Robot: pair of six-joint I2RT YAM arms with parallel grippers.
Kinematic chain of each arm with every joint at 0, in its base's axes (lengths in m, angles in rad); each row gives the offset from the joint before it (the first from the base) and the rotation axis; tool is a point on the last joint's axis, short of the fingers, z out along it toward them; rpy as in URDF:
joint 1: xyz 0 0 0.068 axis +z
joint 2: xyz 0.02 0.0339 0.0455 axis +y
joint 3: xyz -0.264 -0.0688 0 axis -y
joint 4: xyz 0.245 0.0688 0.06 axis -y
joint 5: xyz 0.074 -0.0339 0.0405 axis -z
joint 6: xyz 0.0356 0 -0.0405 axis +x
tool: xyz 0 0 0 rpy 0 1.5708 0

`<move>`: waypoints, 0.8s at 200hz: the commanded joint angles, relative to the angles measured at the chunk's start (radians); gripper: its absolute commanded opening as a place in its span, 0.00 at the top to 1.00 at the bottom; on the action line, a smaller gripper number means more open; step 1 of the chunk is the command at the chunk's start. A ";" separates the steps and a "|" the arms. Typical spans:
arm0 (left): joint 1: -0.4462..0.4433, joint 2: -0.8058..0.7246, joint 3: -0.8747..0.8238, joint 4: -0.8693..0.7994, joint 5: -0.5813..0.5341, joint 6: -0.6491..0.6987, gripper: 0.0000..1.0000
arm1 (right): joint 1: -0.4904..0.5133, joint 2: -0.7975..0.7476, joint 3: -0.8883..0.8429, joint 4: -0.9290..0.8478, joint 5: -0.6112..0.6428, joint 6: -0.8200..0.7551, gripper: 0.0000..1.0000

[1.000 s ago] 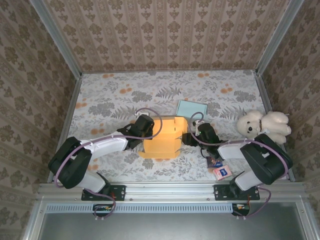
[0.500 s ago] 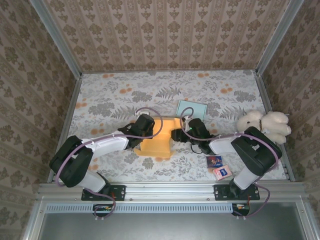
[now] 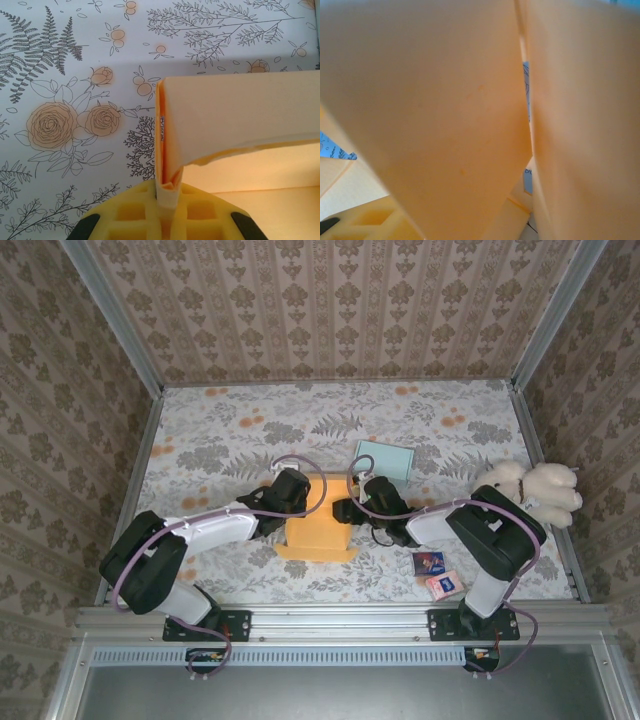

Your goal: Fold the paper box

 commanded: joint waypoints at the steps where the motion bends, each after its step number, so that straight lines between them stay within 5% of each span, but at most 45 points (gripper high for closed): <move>1: -0.006 0.044 0.003 -0.077 0.026 -0.001 1.00 | 0.023 -0.028 -0.003 -0.022 -0.007 -0.005 0.41; 160: 0.003 0.050 -0.011 -0.065 0.017 -0.012 1.00 | 0.029 -0.387 -0.125 -0.218 0.163 -0.089 0.38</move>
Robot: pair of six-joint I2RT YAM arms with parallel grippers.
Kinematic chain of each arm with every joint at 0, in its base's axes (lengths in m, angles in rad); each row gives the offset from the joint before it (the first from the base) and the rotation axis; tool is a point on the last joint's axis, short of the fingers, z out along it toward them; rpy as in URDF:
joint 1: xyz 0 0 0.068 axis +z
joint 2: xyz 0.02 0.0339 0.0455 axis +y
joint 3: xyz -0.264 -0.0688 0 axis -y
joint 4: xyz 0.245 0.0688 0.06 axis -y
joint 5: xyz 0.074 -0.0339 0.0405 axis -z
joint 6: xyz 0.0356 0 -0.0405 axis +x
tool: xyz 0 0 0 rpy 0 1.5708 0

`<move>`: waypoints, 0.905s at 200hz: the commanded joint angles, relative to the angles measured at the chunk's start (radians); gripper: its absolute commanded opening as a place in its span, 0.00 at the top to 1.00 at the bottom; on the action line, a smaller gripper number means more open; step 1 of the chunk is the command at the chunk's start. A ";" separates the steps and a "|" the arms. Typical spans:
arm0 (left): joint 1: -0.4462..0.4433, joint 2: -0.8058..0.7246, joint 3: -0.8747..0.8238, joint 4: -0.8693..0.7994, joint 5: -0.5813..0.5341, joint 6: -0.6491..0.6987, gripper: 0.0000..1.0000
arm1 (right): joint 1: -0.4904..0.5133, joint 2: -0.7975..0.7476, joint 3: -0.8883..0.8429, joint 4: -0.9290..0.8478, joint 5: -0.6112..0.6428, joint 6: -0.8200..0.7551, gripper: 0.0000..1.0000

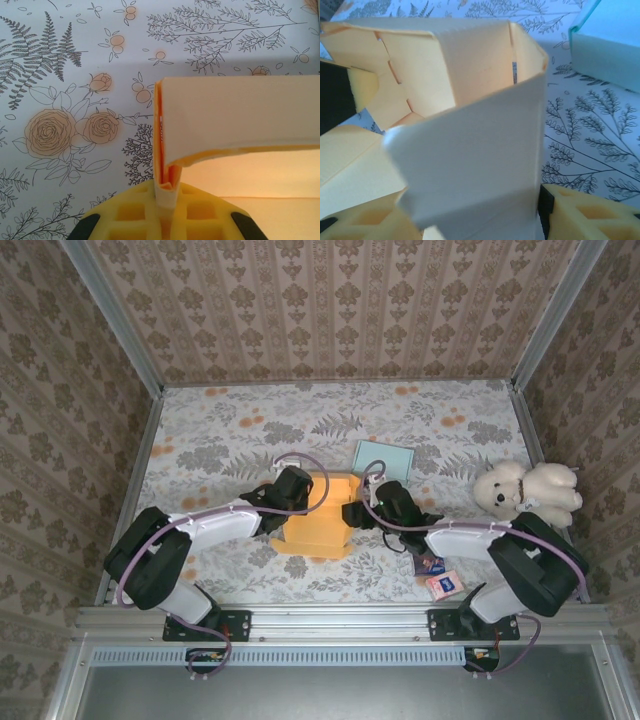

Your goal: Fold the paper box

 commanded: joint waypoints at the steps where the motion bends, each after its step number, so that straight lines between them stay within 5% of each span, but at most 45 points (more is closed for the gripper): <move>1: 0.001 0.018 -0.040 -0.062 0.027 -0.011 1.00 | 0.006 -0.098 -0.030 -0.061 0.074 -0.032 0.38; 60: 0.002 -0.041 -0.088 -0.024 0.042 0.004 1.00 | -0.012 -0.251 -0.108 -0.093 0.214 -0.102 0.38; 117: 0.001 -0.065 -0.123 0.015 0.032 0.032 1.00 | -0.091 -0.322 -0.214 0.037 0.123 -0.134 0.40; 181: 0.001 -0.086 -0.160 0.080 0.064 0.063 1.00 | -0.099 -0.207 -0.183 0.112 0.010 -0.155 0.41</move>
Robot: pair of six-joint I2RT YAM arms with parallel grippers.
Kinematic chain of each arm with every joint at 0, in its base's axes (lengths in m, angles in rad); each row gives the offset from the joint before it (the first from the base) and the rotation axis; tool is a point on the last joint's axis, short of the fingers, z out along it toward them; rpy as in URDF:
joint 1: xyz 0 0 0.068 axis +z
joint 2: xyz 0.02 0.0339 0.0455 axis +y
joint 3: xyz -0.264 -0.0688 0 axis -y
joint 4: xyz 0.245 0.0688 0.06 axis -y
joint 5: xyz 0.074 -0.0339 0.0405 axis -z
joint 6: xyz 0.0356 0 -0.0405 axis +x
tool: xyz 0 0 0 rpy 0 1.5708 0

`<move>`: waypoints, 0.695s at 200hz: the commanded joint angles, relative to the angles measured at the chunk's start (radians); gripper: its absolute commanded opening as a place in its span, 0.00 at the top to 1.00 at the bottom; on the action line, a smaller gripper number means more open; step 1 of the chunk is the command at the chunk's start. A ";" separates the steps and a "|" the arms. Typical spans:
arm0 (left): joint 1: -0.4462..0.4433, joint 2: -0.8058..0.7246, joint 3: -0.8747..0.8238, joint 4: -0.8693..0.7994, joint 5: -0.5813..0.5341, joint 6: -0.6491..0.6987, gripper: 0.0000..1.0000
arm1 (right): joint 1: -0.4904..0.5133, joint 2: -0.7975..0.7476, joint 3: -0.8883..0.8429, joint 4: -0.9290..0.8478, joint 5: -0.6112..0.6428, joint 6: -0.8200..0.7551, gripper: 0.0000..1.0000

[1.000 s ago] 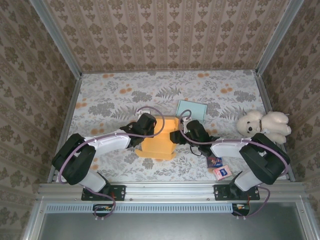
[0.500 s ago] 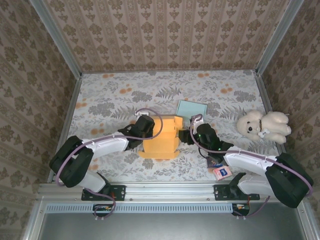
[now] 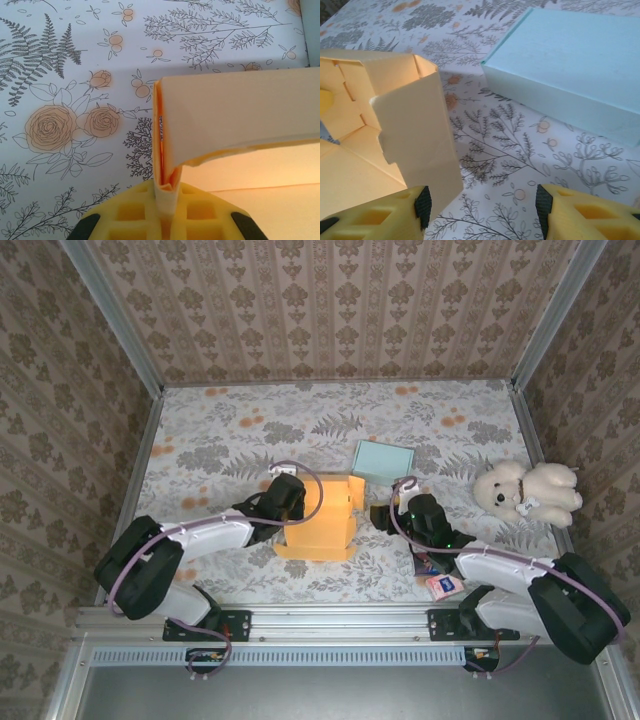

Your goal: Fold the paper box

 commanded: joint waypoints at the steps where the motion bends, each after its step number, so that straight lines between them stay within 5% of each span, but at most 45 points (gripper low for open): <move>1: 0.002 -0.010 -0.044 -0.038 0.046 0.030 1.00 | -0.004 0.048 0.027 0.066 -0.071 -0.020 0.41; 139: 0.000 -0.019 -0.050 -0.024 0.078 0.047 1.00 | -0.001 0.195 0.077 0.165 -0.160 -0.034 0.43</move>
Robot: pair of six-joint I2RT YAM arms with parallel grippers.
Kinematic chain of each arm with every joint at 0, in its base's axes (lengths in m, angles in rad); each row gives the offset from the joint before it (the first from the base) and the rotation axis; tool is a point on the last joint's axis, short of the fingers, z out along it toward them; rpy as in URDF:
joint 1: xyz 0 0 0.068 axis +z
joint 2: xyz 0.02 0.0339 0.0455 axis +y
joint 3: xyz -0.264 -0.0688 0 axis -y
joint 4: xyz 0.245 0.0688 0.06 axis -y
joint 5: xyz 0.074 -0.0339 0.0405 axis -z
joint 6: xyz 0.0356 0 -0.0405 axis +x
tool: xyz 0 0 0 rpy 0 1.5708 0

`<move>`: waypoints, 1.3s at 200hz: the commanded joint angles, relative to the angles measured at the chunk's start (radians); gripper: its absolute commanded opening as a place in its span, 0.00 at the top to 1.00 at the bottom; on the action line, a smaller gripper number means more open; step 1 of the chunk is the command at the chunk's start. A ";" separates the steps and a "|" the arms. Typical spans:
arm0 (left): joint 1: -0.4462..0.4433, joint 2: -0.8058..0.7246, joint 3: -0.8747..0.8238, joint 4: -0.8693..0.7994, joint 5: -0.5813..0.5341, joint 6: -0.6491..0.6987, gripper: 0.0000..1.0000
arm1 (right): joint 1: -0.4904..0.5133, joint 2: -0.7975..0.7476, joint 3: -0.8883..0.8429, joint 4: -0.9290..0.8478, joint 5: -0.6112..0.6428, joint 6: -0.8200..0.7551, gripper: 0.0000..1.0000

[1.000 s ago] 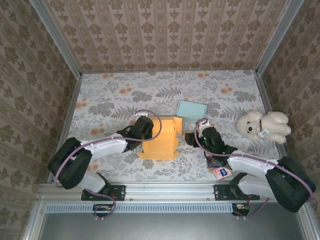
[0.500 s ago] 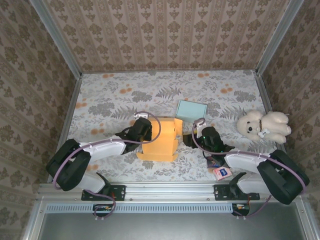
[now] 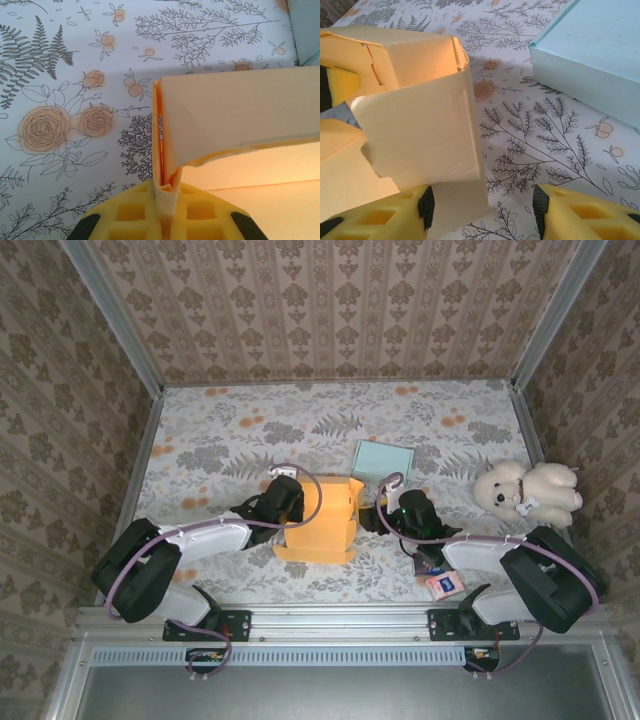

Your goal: Fold the paper box

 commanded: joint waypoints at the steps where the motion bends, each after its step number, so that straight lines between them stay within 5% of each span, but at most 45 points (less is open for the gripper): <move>1: 0.001 -0.003 -0.027 -0.055 0.052 0.020 1.00 | -0.001 0.021 0.033 0.040 -0.021 -0.016 0.43; 260: -0.036 0.028 -0.003 -0.061 0.041 -0.018 1.00 | 0.142 0.211 0.181 0.080 0.073 -0.015 0.56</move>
